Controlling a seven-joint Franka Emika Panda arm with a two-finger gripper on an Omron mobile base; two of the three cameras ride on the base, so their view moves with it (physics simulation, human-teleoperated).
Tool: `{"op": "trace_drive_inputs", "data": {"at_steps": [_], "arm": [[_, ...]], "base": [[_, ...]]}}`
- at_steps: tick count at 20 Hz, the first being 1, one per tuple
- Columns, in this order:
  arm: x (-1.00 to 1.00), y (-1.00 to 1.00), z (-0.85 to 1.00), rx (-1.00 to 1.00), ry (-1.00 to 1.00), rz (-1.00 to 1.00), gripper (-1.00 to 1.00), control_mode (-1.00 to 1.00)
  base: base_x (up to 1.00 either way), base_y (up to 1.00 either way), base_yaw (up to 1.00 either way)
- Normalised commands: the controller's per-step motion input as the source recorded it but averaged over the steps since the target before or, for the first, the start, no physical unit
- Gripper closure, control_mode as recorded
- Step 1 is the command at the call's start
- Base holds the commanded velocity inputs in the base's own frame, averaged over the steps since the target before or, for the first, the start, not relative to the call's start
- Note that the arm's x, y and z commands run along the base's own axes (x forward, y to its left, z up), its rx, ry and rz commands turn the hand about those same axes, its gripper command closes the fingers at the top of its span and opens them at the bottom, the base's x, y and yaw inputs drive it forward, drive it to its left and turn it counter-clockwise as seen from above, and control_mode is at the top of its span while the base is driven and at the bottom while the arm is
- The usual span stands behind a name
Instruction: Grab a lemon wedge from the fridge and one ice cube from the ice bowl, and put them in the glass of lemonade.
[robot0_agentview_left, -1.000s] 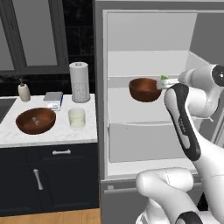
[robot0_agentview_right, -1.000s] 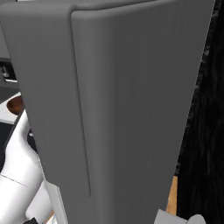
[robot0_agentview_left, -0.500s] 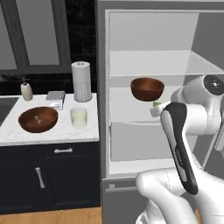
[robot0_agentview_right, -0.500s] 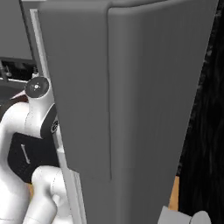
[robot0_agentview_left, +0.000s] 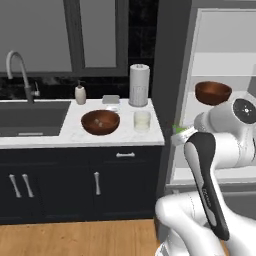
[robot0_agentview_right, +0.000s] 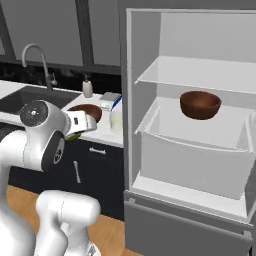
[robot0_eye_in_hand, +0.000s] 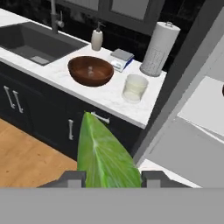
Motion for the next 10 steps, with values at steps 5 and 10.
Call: {"op": "trace_drive_inputs", "data": {"at_steps": [5,10], "arm": [[0.0,0.0,0.0,0.0,0.0,0.0,1.0,1.0],[0.0,0.0,0.0,0.0,0.0,0.0,1.0,1.0]], "base": [[0.5,0.9,-0.17],[0.68,0.11,-0.33]]}}
